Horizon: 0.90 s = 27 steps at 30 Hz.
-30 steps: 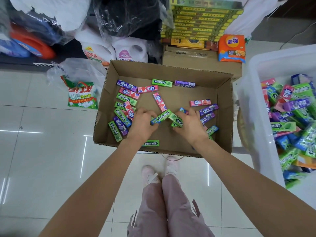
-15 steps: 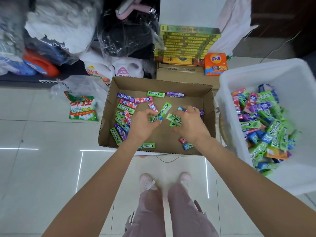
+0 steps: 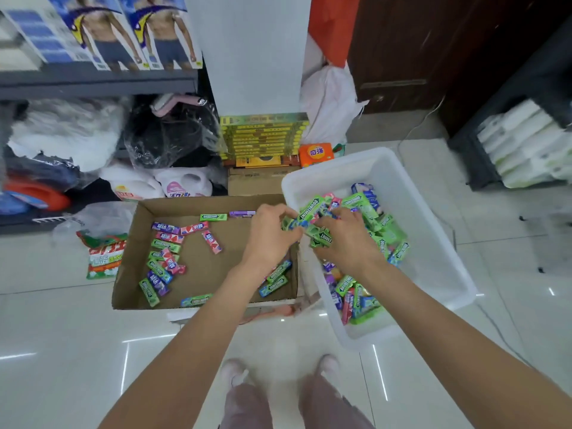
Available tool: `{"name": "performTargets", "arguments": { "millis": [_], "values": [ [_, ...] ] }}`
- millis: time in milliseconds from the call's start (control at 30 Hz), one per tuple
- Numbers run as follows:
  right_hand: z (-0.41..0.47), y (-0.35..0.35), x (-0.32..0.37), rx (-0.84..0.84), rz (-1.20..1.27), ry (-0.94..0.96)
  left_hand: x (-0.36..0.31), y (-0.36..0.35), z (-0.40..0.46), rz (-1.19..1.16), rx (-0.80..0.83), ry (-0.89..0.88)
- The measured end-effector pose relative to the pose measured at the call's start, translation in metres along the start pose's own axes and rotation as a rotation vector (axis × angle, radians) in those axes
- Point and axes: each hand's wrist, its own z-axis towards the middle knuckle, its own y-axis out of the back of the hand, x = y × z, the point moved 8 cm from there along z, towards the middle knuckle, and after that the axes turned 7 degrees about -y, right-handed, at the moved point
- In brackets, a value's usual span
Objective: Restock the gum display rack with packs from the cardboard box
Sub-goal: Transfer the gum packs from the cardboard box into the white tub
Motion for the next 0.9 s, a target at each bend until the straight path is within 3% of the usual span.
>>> {"name": "performTargets", "arguments": {
  "millis": [200, 367, 467, 667, 800, 900],
  "values": [
    [-0.013, 0.012, -0.103, 0.000, 0.072, -0.111, -0.067, -0.073, 0.013, 0.089, 0.061, -0.097],
    [-0.013, 0.009, -0.149, 0.019, 0.096, -0.115, -0.076, -0.125, 0.013, 0.266, 0.093, -0.085],
    [-0.008, 0.000, -0.158, 0.039, 0.085, -0.099, -0.065, -0.143, 0.007, 0.379, 0.104, -0.068],
    [0.001, -0.020, -0.153, 0.136, 0.088, -0.043, -0.039, -0.153, -0.004, 0.349, 0.160, -0.045],
    [-0.003, -0.009, -0.144, 0.015, 0.078, 0.017, -0.038, -0.139, -0.009, 0.337, 0.142, -0.081],
    [-0.006, 0.003, -0.118, -0.090, 0.122, 0.108, -0.040, -0.110, -0.015, 0.243, 0.039, -0.081]
  ]
}}
